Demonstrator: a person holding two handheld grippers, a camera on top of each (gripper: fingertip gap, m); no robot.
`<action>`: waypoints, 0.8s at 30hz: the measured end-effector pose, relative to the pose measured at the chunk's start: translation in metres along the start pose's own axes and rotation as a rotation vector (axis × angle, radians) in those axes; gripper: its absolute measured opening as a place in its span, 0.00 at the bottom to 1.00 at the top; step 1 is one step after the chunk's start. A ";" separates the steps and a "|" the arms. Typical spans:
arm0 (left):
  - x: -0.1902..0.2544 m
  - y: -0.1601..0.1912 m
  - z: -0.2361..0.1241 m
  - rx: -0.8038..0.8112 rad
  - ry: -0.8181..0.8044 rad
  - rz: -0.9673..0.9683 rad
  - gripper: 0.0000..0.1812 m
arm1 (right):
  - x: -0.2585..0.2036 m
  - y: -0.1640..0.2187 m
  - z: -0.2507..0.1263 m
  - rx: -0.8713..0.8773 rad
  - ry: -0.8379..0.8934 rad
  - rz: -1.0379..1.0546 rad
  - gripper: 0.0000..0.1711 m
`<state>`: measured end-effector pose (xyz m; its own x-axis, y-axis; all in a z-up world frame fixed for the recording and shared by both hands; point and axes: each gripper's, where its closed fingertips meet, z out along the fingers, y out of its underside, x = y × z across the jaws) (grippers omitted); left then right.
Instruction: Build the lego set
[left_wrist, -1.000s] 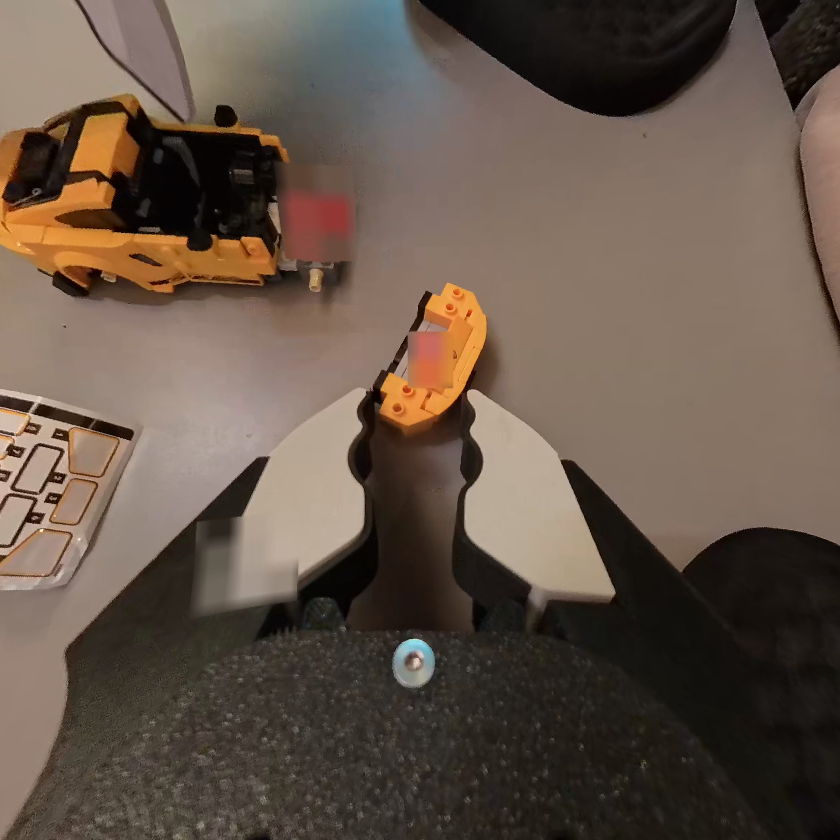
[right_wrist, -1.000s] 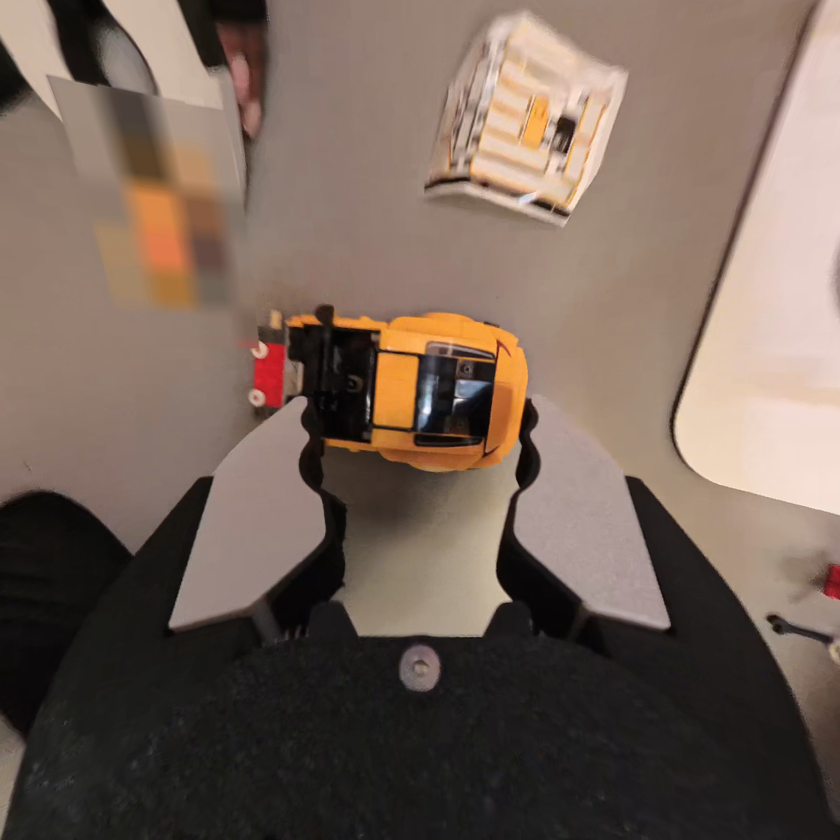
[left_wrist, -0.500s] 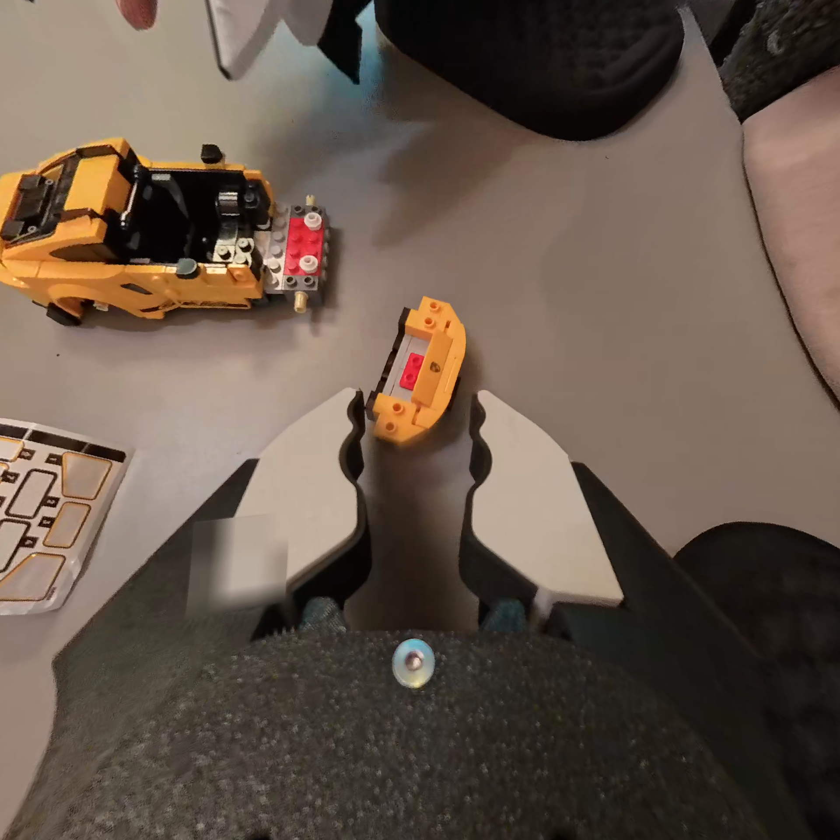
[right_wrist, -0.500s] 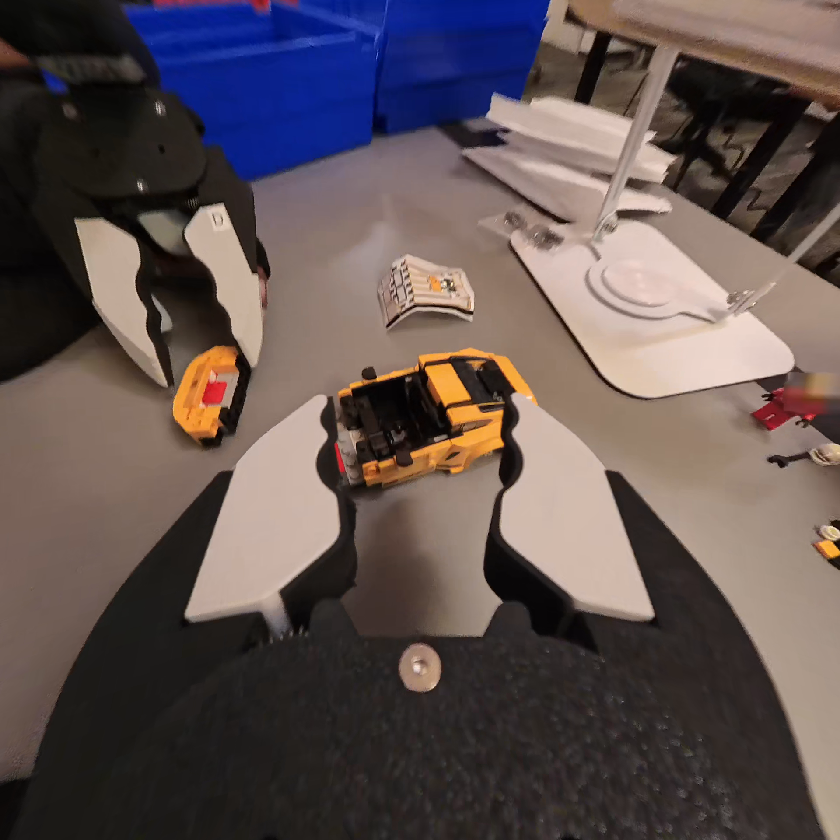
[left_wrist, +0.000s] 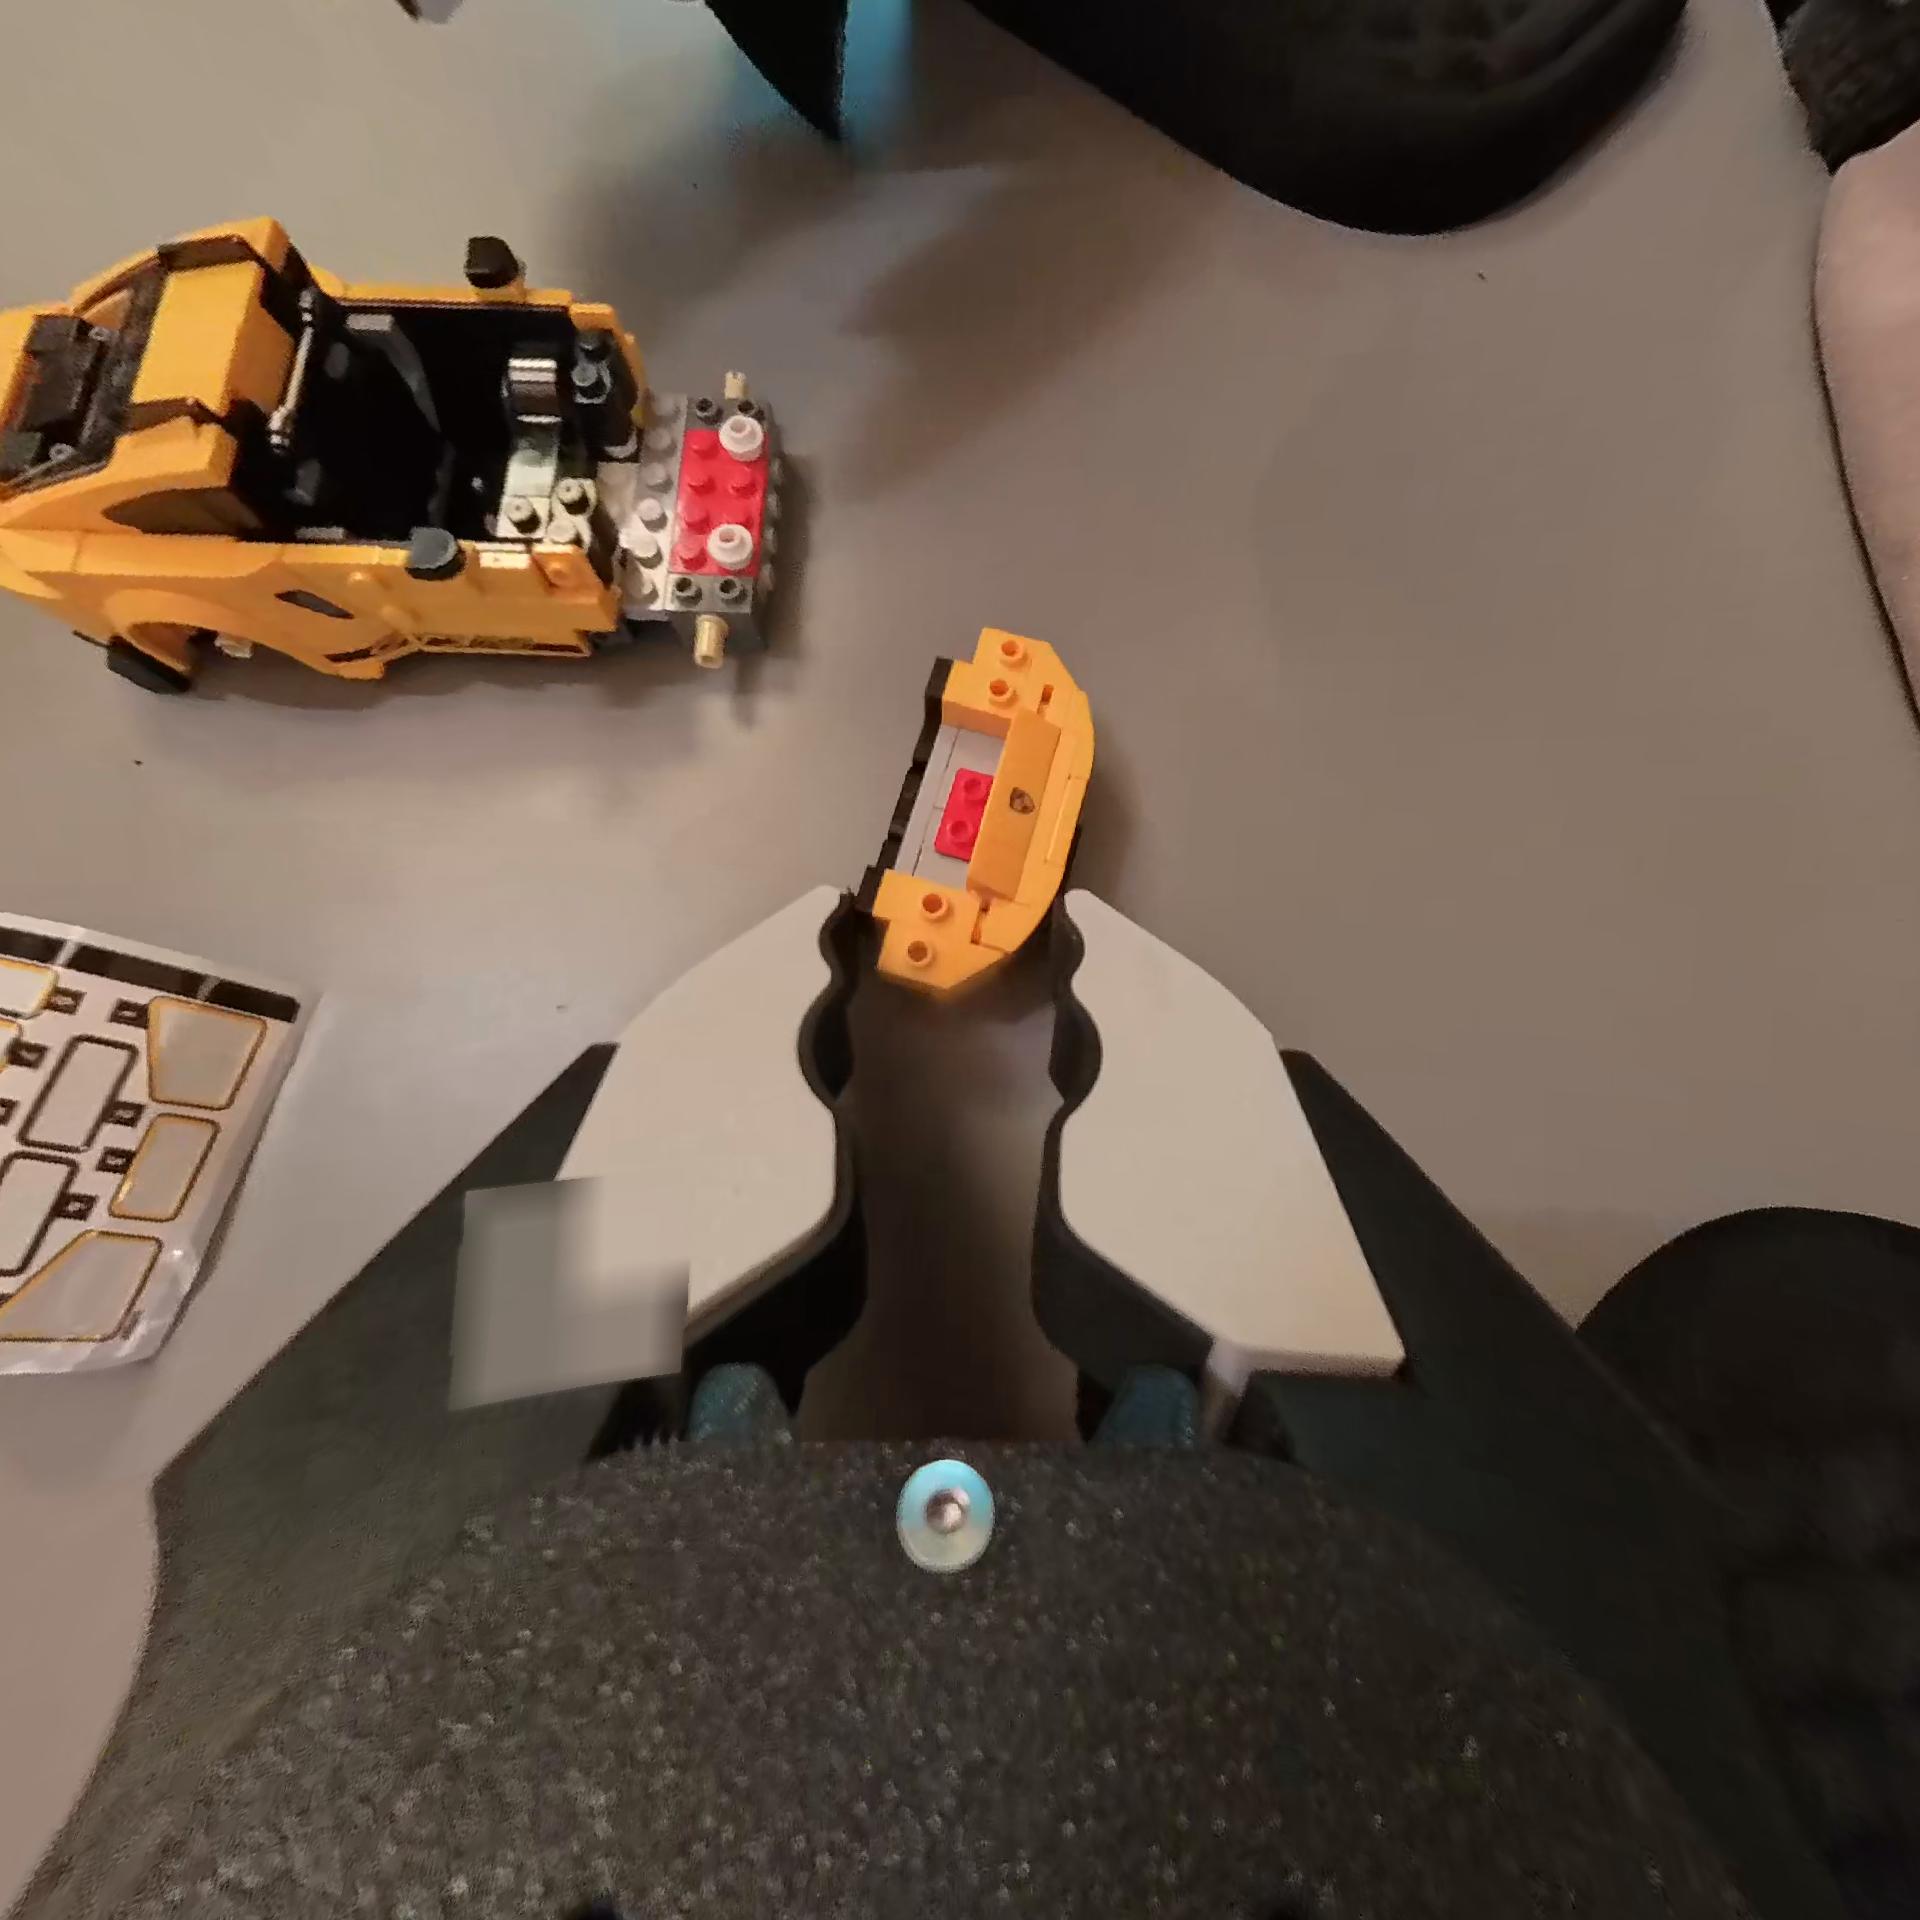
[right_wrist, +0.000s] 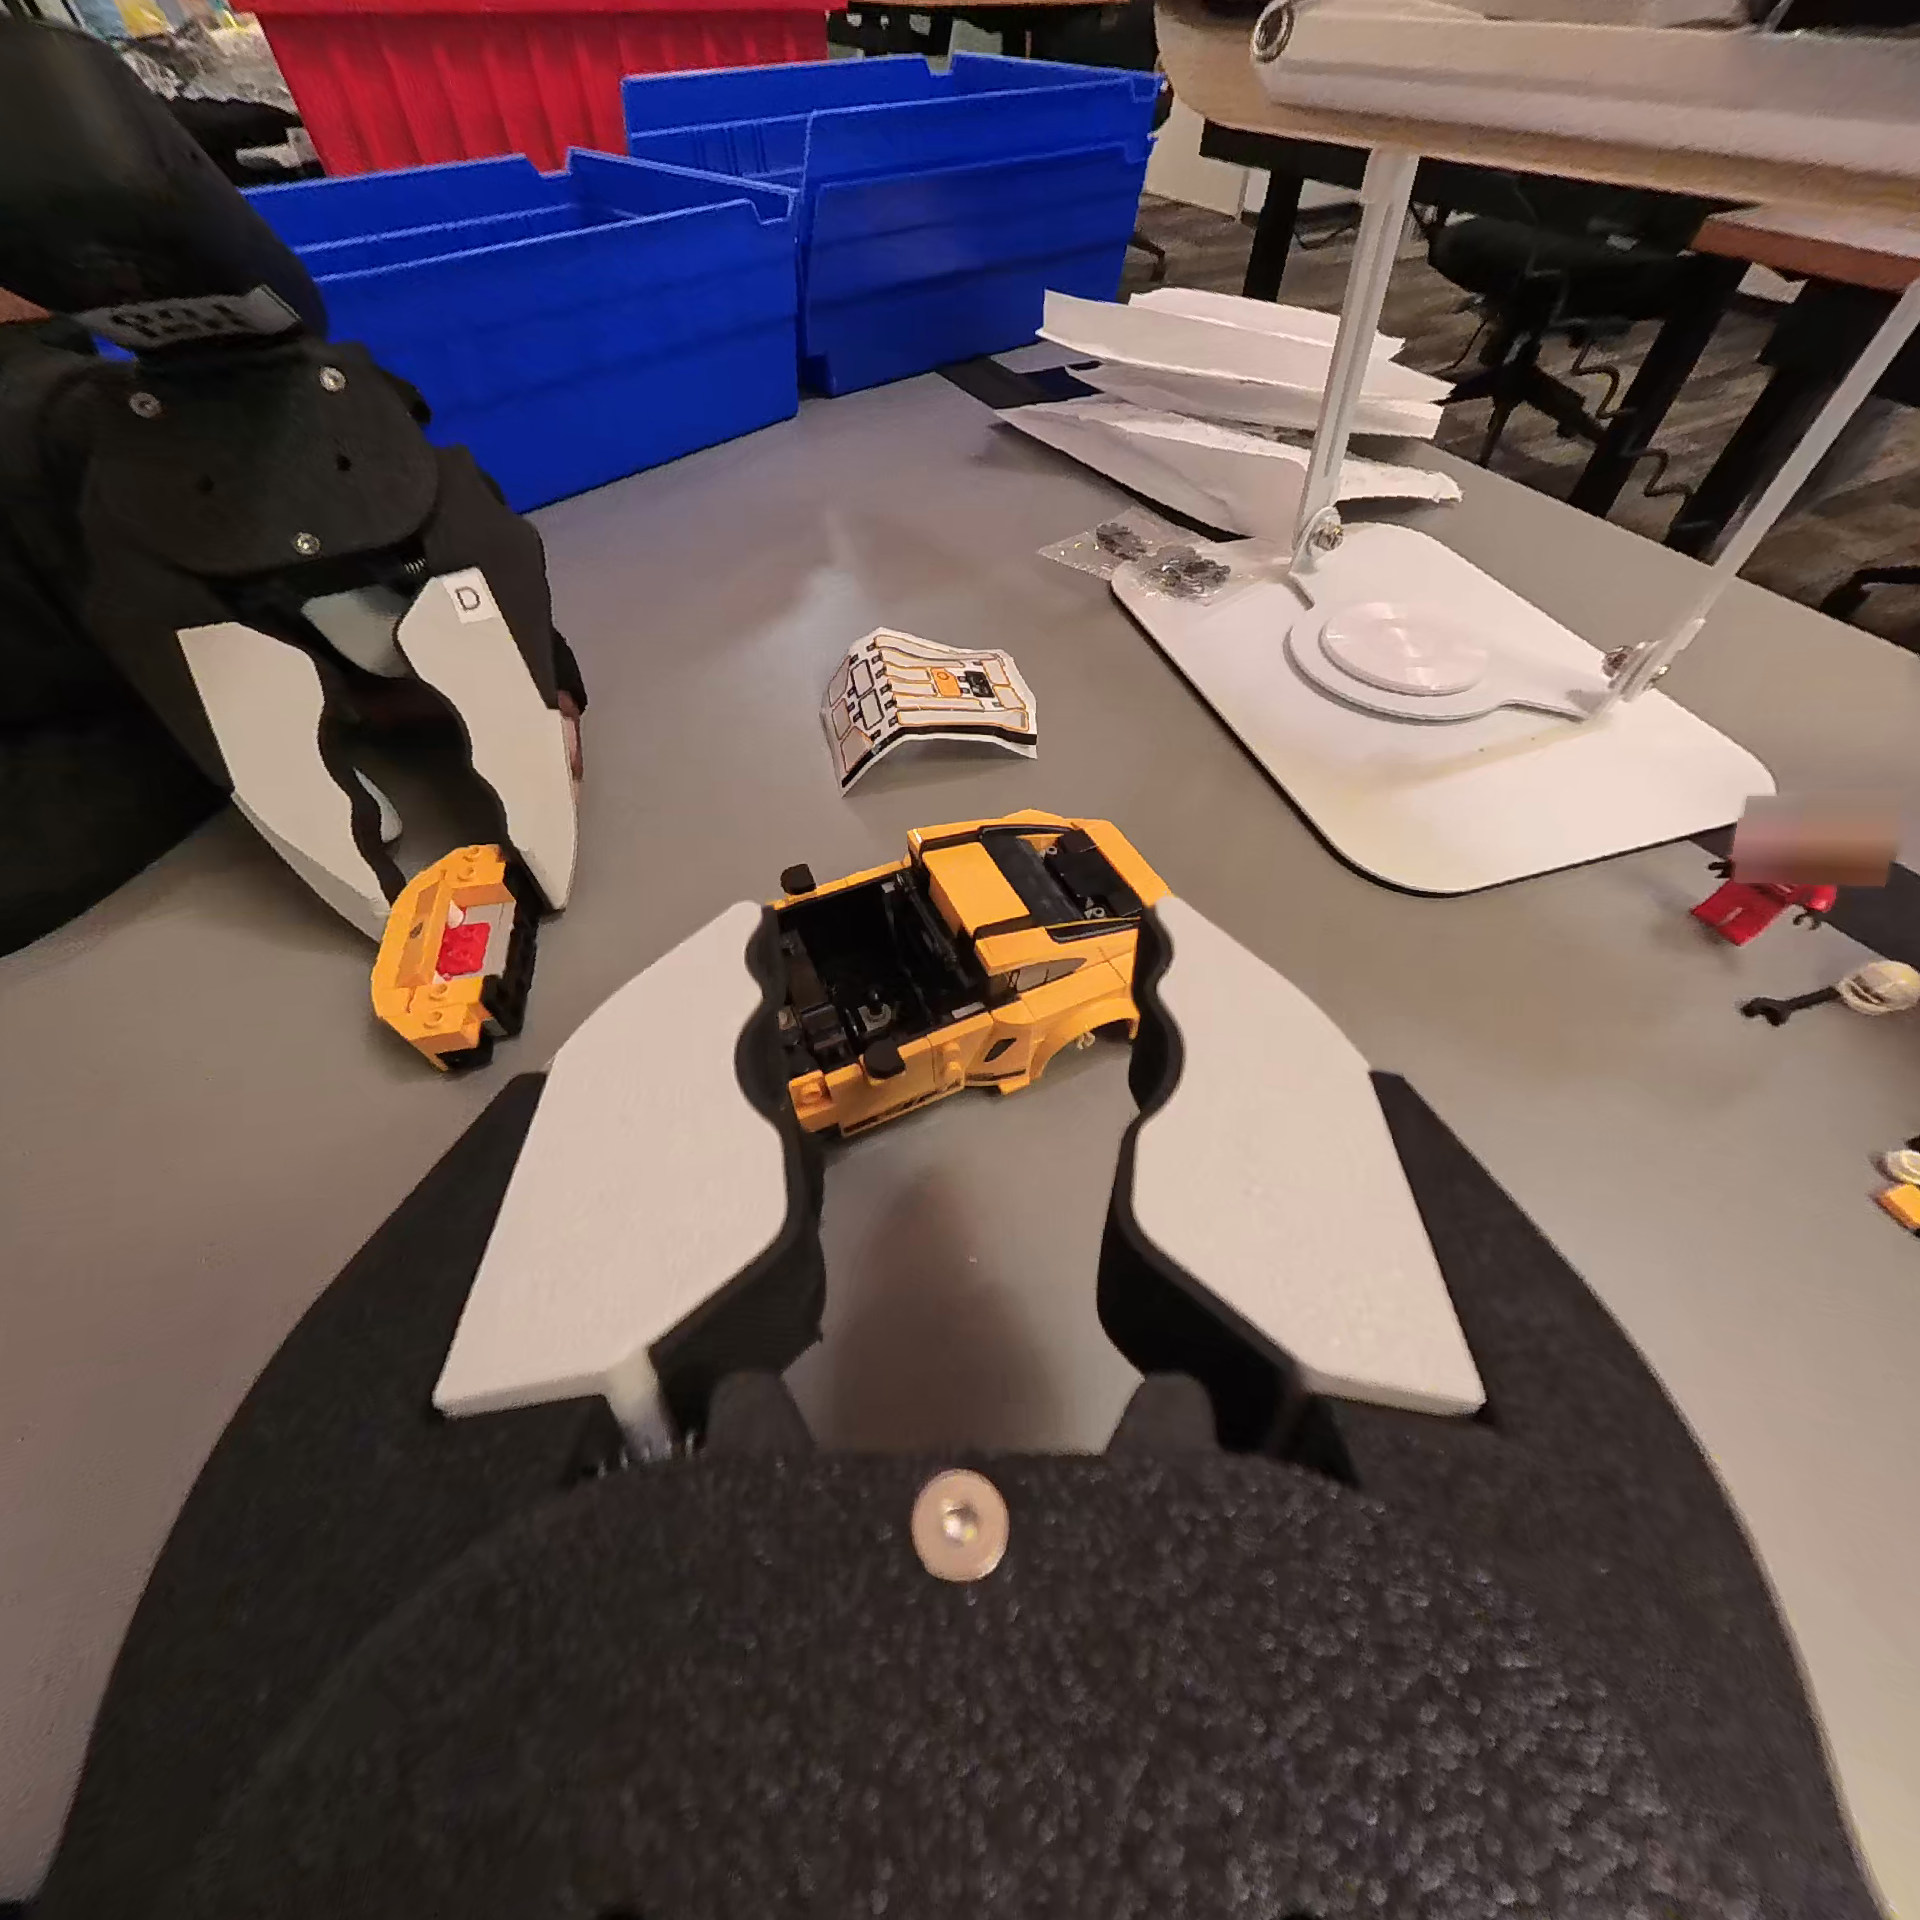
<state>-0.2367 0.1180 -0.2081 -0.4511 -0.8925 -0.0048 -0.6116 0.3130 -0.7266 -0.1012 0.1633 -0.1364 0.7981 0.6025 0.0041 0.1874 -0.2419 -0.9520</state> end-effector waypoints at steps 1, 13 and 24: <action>-0.001 -0.001 0.000 0.005 -0.008 0.002 0.19 | 0.000 0.001 0.000 -0.005 0.001 -0.002 0.38; -0.028 -0.025 -0.011 0.167 -0.118 -0.110 0.19 | 0.005 0.004 0.001 -0.017 0.028 0.007 0.35; -0.058 -0.057 0.016 0.107 -0.236 -0.045 0.19 | 0.010 0.004 -0.001 -0.014 0.038 0.041 0.33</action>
<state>-0.1653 0.1463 -0.1779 -0.2532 -0.9596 -0.1224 -0.5498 0.2469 -0.7980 -0.0918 0.1682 -0.1398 0.8264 0.5625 -0.0229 0.1620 -0.2766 -0.9472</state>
